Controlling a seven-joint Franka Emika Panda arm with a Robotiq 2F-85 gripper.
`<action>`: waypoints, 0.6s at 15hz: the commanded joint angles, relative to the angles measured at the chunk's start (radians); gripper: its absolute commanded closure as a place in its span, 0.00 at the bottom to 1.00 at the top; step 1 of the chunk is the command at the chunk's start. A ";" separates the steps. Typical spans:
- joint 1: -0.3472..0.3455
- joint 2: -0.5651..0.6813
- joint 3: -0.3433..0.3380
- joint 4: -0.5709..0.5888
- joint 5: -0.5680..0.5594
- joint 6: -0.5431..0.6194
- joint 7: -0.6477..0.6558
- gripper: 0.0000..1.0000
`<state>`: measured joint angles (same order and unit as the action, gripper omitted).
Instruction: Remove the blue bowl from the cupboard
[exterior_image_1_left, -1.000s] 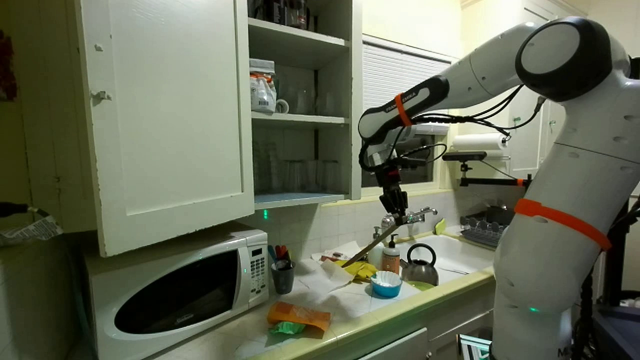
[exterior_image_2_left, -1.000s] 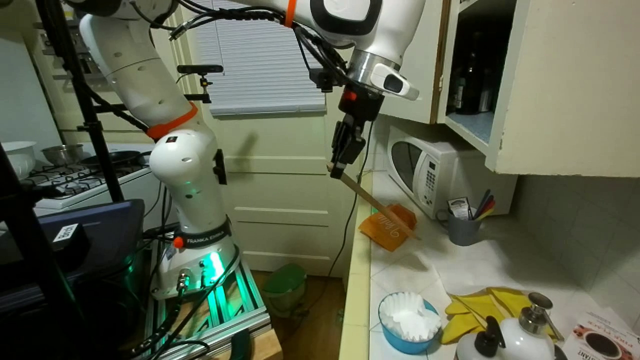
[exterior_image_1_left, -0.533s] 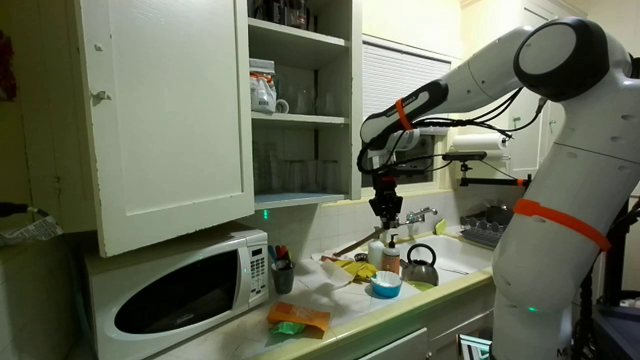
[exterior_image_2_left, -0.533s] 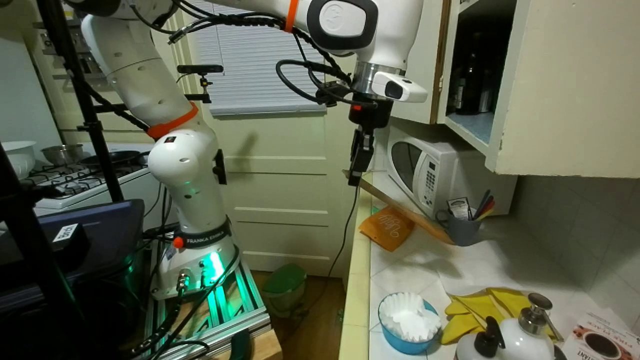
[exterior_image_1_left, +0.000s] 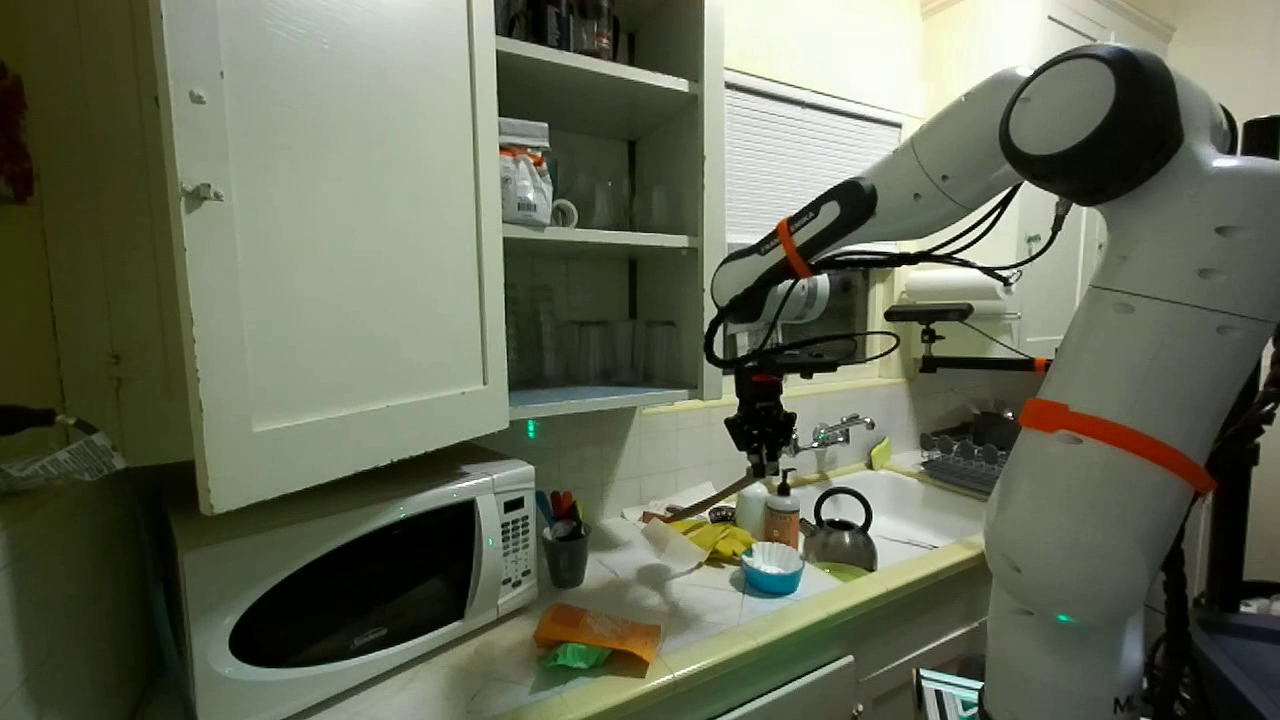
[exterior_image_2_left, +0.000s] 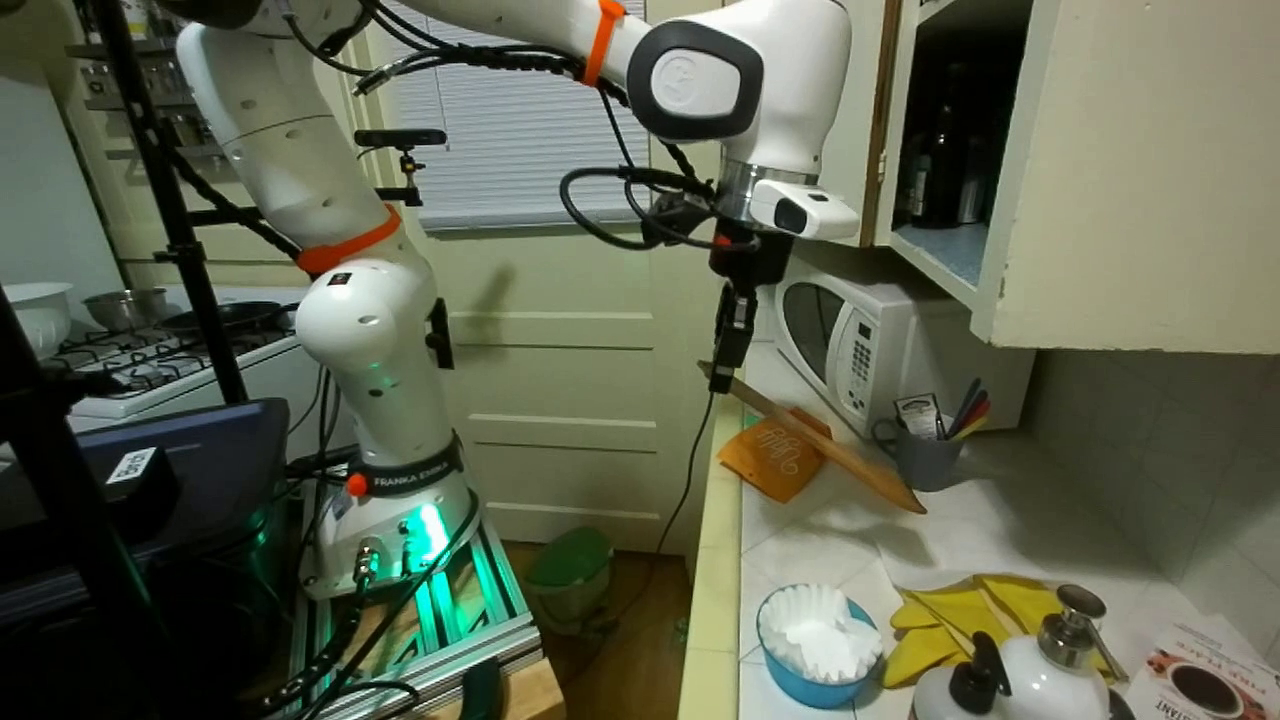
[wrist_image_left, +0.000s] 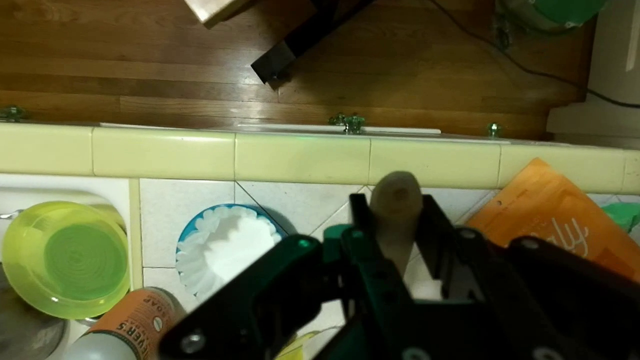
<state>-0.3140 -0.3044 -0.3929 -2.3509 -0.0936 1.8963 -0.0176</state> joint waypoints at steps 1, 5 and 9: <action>-0.015 0.061 0.037 -0.055 0.012 0.190 0.103 0.93; -0.009 0.151 0.091 -0.066 -0.033 0.363 0.244 0.93; 0.000 0.241 0.116 -0.039 -0.051 0.431 0.297 0.93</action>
<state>-0.3125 -0.1228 -0.2878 -2.4111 -0.1275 2.2825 0.2381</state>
